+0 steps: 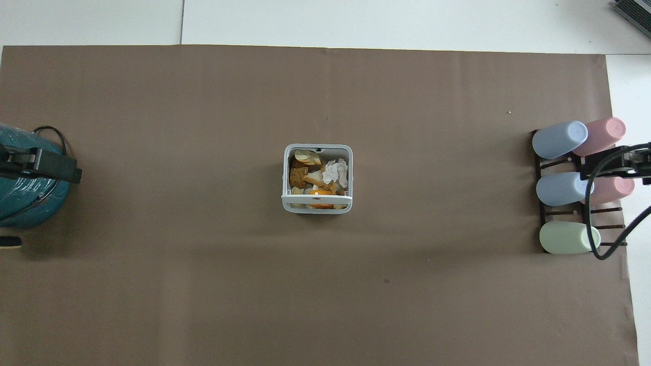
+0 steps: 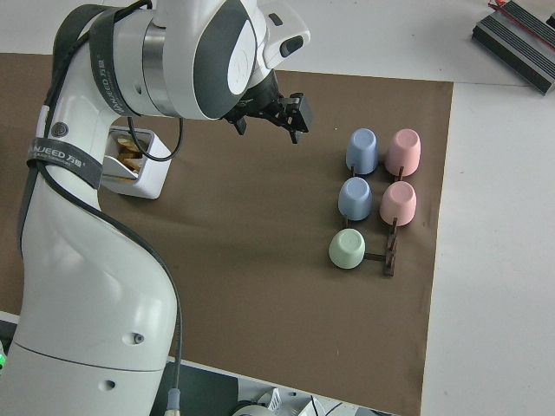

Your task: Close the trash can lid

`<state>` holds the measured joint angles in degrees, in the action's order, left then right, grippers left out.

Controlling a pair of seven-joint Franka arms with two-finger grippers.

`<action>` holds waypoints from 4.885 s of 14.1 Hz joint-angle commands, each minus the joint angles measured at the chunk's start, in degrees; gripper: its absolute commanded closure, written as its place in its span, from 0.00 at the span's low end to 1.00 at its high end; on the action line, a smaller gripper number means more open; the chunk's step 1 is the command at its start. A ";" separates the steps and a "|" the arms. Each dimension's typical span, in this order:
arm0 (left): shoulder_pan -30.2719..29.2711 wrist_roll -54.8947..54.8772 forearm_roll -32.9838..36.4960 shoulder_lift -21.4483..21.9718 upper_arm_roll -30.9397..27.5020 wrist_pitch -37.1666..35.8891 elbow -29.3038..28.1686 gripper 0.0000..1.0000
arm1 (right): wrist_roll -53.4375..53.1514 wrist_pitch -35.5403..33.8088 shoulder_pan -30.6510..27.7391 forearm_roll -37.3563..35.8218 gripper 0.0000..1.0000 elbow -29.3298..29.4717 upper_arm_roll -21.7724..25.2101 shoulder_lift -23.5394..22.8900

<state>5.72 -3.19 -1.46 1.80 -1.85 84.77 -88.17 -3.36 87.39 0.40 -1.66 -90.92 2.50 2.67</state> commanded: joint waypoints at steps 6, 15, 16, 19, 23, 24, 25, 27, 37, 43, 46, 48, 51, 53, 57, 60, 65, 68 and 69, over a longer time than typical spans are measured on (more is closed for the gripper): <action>-0.28 -0.15 0.85 1.98 0.53 0.40 -2.18 0.00 | 1.25 -0.90 -0.49 1.13 0.00 -0.57 -0.30 1.02; 5.60 0.29 0.85 4.44 1.67 6.88 -8.31 0.28 | 1.25 -0.90 -0.49 1.13 0.00 -0.57 -0.30 1.02; 7.09 0.37 0.85 5.83 1.67 8.38 -10.77 0.39 | 1.25 -0.90 -0.49 1.13 0.00 -0.57 -0.30 1.02; 12.45 0.72 0.85 8.74 1.67 12.25 -17.01 0.68 | 1.25 -0.90 -0.49 1.13 0.00 -0.57 -0.30 1.02; 19.13 6.16 0.85 11.38 1.76 17.69 -22.73 0.99 | 1.25 -0.90 -0.49 1.13 0.00 -0.57 -0.30 1.02; 20.89 6.44 0.85 11.47 1.93 19.45 -23.88 1.00 | 1.25 -0.90 -0.49 1.13 0.00 -0.57 -0.30 1.02; 22.65 6.70 0.85 11.39 2.02 20.60 -24.50 1.00 | 1.25 -0.90 -0.49 1.13 0.00 -0.57 -0.30 1.02; 25.81 9.50 0.85 10.42 2.02 22.79 -24.94 1.00 | 1.25 -0.90 -0.49 1.13 0.00 -0.57 -0.30 1.02; 36.02 14.08 0.94 1.99 2.11 37.64 -24.59 1.00 | 1.25 -0.90 -0.49 1.13 0.00 -0.57 -0.30 1.02; 36.38 15.32 0.94 -2.67 2.11 45.56 -23.27 1.00 | 1.25 -0.90 -0.49 1.13 0.00 -0.57 -0.30 1.02; 35.06 15.23 0.85 -4.34 2.02 51.62 -22.66 1.00 | 1.25 -0.90 -0.49 1.13 0.00 -0.57 -0.30 1.02; 34.36 15.32 0.85 -6.10 2.02 55.31 -22.66 1.00 | 1.25 -0.90 -0.49 1.13 0.00 -0.57 -0.30 1.02; 32.26 15.23 0.85 -8.04 2.02 60.59 -22.83 1.00 | 1.25 -0.90 -0.49 1.13 0.00 -0.57 -0.30 1.02; 31.37 15.05 0.85 -9.79 1.94 63.92 -22.92 1.00 | 1.25 -0.90 -0.49 1.13 0.00 -0.57 -0.30 1.02; 30.05 15.32 0.85 -16.90 1.94 70.26 -21.43 1.00 | 1.25 -0.90 -0.49 1.13 0.00 -0.57 -0.30 1.02; 30.05 15.23 0.85 -19.10 1.94 72.64 -21.34 1.00 | 1.25 -0.90 -0.49 1.13 0.00 -0.57 -0.30 1.02; 30.05 15.23 0.85 -20.17 1.94 72.99 -21.25 1.00 | 1.25 -0.90 -0.49 1.13 0.00 -0.57 -0.30 1.02; 30.22 15.49 0.85 -19.82 1.94 71.24 -20.29 0.99 | 1.25 -0.90 -0.49 1.13 0.00 -0.57 -0.30 1.02; 30.31 15.49 0.85 -19.03 1.94 69.32 -20.28 0.98 | 1.25 -0.90 -0.49 1.13 0.00 -0.57 -0.30 1.02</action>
<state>35.77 11.22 -1.47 -16.61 0.09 156.54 -109.90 -3.36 87.39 0.40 -1.66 -90.92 2.50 2.68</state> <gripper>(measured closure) 0.982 0.000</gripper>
